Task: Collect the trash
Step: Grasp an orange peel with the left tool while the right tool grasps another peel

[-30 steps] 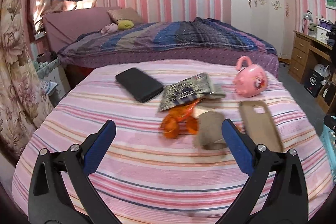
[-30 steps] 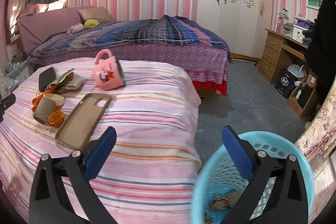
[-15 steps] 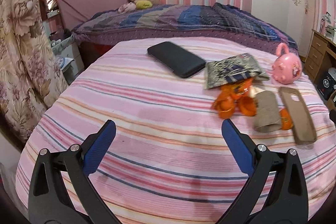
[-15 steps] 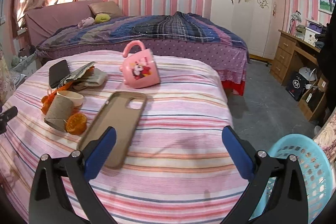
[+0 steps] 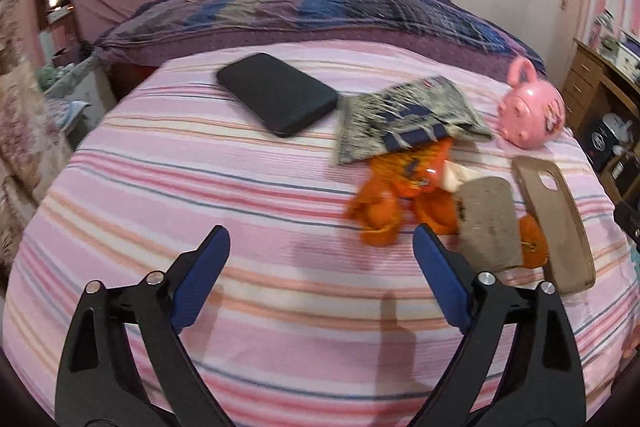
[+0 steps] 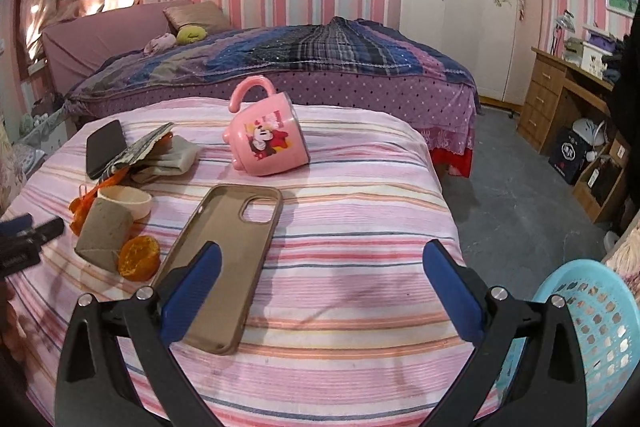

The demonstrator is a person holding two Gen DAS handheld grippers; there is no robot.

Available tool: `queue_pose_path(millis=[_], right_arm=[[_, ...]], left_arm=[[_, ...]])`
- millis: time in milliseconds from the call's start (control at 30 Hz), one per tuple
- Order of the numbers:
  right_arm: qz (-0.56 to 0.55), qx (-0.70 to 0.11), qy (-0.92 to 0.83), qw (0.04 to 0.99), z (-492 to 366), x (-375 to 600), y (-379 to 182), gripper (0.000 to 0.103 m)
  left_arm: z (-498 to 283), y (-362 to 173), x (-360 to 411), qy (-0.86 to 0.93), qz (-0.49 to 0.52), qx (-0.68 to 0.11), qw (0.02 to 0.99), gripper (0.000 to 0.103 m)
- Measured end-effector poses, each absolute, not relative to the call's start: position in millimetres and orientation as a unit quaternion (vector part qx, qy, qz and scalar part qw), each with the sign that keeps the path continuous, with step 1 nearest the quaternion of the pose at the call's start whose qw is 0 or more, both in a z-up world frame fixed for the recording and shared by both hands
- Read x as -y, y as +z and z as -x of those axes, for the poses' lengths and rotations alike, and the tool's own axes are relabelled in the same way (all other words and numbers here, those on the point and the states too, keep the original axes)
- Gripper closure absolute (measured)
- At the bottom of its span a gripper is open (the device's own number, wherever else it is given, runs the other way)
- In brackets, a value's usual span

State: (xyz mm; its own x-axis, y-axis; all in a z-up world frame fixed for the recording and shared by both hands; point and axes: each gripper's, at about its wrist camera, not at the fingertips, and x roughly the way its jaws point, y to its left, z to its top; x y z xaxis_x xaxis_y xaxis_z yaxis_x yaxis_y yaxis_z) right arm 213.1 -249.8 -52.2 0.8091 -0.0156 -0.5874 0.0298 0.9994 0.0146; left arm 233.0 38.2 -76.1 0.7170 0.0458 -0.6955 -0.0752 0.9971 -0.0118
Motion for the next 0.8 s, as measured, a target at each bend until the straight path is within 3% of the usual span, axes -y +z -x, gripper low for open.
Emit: queue_pose_path(millis=[200,267,333,367,400,800], right_arm=[[-0.019,-0.316,-0.019,0.948,-221,255,-56,0.005],[-0.014,-0.316,-0.019,0.948,-222,253,-56,0.005],[-0.012,-0.316,-0.018,0.949,-223,252,-56,0.005],[-0.008,-0.316,-0.014,0.949,-223,250,-56,0.005],[-0.006,-0.316,-0.013,0.949,-223,249,-56,0.005],[0.011,-0.317,0.037,0.948,-214,214,-54,0.005]], left_arm=[[-258,-87,-26,0.013,0.02,-0.404,0.915,0.037],[-263,-90,-28,0.003,0.032,-0.413,0.91,0.053],[-264,-90,-29,-0.001,0.041,-0.413,0.91,0.063],[-264,-90,-29,-0.007,0.043,-0.41,0.911,0.077],[-263,-89,-29,-0.014,0.045,-0.408,0.912,0.08],[-226,-74,-51,0.027,0.012,-0.381,0.924,0.08]])
